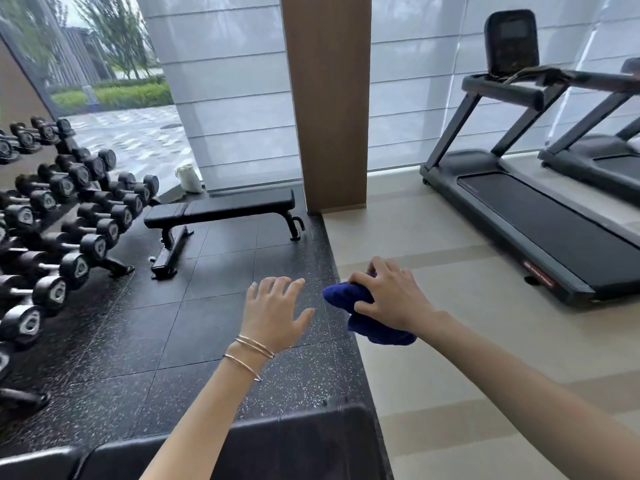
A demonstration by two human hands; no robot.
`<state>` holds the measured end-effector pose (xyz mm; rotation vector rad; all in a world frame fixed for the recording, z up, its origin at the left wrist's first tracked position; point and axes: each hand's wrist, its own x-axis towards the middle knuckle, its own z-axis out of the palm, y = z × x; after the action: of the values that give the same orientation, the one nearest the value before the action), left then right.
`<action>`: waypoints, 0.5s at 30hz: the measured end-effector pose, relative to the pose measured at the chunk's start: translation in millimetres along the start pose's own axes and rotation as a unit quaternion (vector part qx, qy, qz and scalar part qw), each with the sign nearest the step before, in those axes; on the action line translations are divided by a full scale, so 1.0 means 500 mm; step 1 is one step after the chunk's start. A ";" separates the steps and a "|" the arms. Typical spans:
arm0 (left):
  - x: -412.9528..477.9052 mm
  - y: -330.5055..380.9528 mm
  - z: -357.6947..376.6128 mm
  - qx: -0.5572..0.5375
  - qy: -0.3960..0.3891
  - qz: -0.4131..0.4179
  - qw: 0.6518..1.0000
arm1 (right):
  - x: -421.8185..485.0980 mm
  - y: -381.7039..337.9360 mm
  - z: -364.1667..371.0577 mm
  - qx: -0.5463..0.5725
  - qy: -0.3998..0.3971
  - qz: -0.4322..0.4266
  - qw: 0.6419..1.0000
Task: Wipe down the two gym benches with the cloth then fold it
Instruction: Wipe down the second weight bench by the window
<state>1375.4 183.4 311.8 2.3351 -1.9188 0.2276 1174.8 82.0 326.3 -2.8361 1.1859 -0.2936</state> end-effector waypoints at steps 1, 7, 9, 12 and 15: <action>0.012 0.015 0.004 -0.003 0.001 -0.009 1.000 | 0.005 0.021 -0.001 0.000 0.000 -0.008 1.000; 0.087 0.144 0.027 -0.002 0.014 -0.069 0.997 | 0.030 0.187 -0.033 0.000 -0.005 -0.063 0.998; 0.116 0.202 0.034 -0.003 0.011 -0.077 0.997 | 0.037 0.252 -0.049 -0.004 0.001 -0.076 0.997; 0.162 0.282 0.045 -0.005 0.015 -0.092 0.996 | 0.048 0.343 -0.066 -0.016 0.006 -0.092 0.996; 0.196 0.347 0.058 -0.009 0.017 -0.103 0.995 | 0.055 0.421 -0.074 -0.024 0.010 -0.106 0.994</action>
<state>1224.9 49.9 299.7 2.4763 -1.6426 0.2270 1039.4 -84.9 341.2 -3.0114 0.9059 -0.3082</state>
